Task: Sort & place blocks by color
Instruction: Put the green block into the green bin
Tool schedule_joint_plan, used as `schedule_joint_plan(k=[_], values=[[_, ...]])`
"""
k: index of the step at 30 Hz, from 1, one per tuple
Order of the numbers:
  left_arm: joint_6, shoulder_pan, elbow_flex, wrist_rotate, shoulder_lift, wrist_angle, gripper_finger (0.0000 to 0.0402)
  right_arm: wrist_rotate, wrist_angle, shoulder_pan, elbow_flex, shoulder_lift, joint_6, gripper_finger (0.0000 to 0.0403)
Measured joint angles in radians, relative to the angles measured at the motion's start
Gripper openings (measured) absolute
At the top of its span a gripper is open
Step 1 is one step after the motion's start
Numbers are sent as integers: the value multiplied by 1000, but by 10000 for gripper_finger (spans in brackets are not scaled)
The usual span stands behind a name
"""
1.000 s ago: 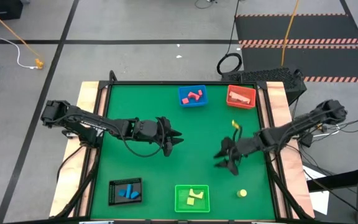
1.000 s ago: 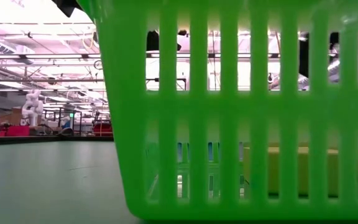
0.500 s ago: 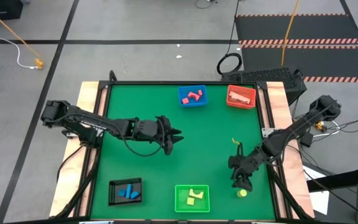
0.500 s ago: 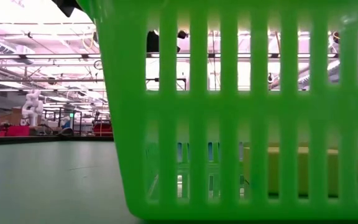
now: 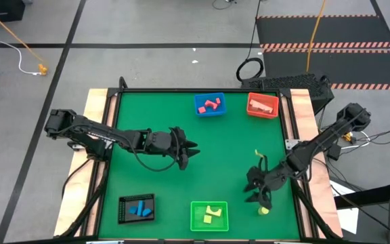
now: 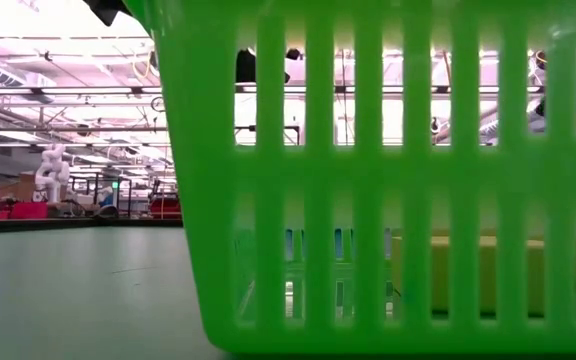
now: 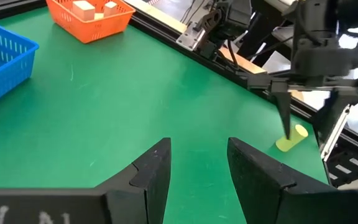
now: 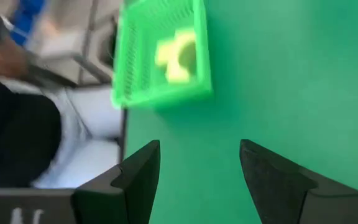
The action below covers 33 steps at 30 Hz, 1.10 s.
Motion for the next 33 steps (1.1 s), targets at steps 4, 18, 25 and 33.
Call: schedule_joint_plan(k=[4, 18, 25, 33], values=[[-8, 0, 0, -13, 0, 0, 159, -67, 73, -35, 0, 0, -56, 210], [-67, -9, 0, -42, 0, 0, 159, -152, -455, -75, 296, 35, -316, 210], [-53, -37, 0, -68, 0, 0, 159, -187, -503, 16, 296, 162, -261, 211], [-62, -43, 0, -70, 0, 0, 159, -191, -500, 96, 296, 219, -141, 248]])
